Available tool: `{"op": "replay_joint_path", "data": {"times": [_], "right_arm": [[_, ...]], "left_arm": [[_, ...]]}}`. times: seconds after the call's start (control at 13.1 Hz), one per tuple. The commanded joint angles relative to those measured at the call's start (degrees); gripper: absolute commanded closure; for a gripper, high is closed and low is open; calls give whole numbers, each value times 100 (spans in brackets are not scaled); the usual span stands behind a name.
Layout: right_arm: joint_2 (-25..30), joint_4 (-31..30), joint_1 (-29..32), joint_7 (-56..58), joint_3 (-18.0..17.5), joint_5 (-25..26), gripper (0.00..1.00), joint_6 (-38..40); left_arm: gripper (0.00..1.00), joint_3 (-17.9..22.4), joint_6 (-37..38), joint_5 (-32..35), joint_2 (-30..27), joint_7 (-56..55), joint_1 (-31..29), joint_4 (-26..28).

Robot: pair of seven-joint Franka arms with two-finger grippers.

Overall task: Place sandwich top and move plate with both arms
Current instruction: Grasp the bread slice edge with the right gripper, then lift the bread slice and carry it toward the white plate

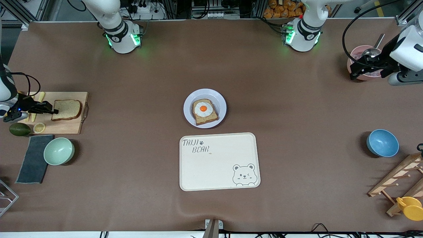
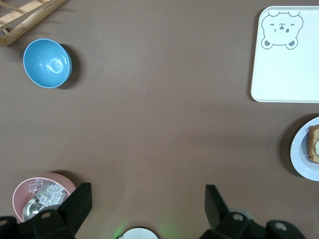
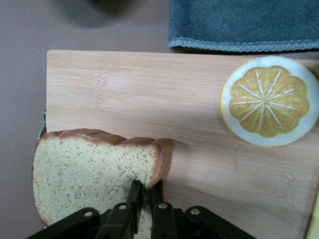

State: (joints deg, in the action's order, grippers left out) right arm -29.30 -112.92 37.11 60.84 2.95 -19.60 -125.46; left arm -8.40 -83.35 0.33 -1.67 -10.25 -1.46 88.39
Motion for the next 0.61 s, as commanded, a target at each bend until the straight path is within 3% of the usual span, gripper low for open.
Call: {"op": "replay_joint_path", "data": {"times": [0.0,0.15,0.53], "right_arm": [[-128,191,139,148,-128,-176,100,74],[-111,244,113,95,-128,-176,100,179],[-102,859,-45,-421,-137,-176,100,1286]], "left_arm": [[0,-39,73,-86,0,23,-30,-41],[0,-39,73,-95,-18,23,-30,2],[0,-39,82,-138,-88,32,-57,64]]}}
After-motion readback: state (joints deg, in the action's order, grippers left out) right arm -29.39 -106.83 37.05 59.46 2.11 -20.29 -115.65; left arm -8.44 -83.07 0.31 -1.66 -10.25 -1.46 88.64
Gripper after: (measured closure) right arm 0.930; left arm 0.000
